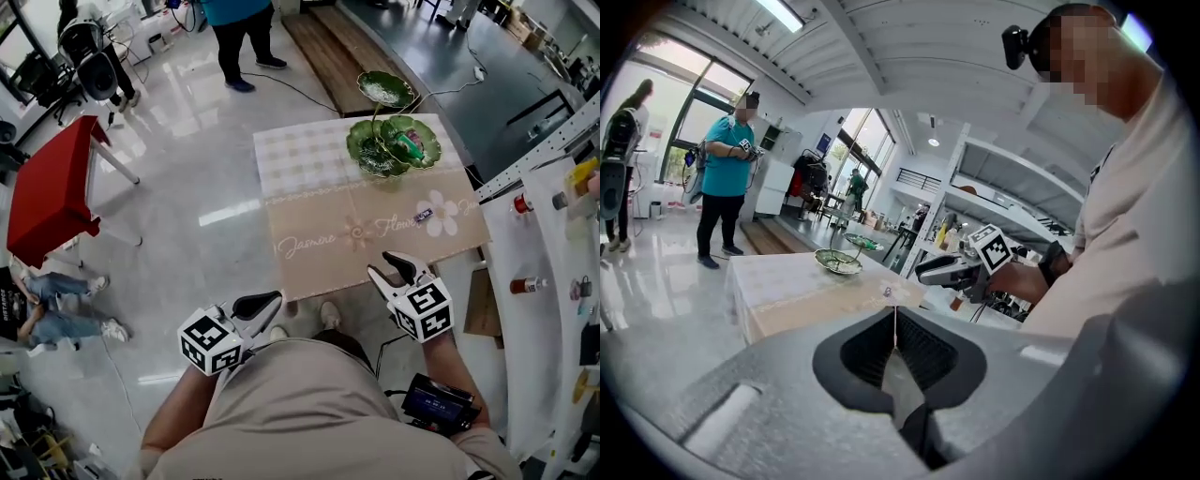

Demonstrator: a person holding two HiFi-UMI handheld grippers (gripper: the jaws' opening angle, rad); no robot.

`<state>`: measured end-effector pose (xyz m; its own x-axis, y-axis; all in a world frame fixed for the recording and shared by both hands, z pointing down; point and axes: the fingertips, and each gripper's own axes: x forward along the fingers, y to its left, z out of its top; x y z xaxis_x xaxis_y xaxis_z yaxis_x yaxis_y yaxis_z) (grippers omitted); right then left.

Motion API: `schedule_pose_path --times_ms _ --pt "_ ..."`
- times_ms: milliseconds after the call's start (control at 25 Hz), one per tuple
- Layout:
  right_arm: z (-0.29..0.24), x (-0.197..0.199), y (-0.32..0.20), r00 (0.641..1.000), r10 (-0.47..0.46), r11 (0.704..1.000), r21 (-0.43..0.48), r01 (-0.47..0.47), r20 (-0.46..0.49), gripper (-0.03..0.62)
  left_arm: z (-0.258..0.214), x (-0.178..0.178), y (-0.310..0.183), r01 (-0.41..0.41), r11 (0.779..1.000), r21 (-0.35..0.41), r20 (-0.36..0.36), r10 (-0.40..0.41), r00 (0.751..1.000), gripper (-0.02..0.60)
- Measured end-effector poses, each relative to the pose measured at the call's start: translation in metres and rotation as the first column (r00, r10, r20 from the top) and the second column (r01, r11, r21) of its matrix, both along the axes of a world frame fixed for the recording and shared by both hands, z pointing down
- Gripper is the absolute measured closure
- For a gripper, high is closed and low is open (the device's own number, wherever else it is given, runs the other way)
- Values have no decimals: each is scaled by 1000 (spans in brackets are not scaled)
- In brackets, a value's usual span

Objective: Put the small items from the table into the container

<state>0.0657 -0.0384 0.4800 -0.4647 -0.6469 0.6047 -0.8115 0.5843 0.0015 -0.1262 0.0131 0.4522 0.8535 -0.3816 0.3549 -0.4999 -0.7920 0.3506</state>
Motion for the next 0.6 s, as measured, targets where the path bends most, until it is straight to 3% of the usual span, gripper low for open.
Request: schedule_pose_path --times_ms 600 --pt "16 -54 63 999 42 999 -24 -41 30 430 16 -32 39 -113 993 -27 5 113 994 571"
